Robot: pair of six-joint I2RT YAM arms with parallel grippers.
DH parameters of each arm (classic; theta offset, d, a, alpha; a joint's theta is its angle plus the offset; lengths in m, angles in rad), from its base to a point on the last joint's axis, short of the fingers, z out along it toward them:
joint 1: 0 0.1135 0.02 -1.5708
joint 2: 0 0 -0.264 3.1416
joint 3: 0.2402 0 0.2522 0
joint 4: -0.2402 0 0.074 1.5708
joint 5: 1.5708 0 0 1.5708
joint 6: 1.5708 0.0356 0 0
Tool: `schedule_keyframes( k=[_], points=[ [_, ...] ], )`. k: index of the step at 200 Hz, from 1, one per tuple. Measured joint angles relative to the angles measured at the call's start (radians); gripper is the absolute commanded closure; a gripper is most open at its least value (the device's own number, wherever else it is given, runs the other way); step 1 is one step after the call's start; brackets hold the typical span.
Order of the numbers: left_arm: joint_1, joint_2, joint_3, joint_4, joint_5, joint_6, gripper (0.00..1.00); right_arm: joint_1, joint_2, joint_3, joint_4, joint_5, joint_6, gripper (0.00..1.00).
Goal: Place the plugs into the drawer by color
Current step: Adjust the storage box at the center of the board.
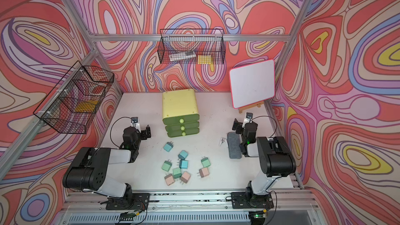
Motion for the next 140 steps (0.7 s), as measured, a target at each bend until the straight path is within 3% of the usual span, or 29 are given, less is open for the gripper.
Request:
schedule_keyframes(
  k=[79,105,140],
  points=[
    [0.0,0.0,0.0,0.0,0.002,0.0,0.01,0.002,-0.001,0.0,0.0,0.018,0.001,0.02],
    [-0.002,-0.017,0.0,-0.02,-0.029,-0.008,0.01,0.013,-0.106,0.079,-0.245,0.083,0.04,0.07],
    [-0.175,-0.145,0.113,-0.224,-0.336,0.01,0.01,0.056,-0.251,0.378,-0.572,0.043,0.217,0.07]
  ],
)
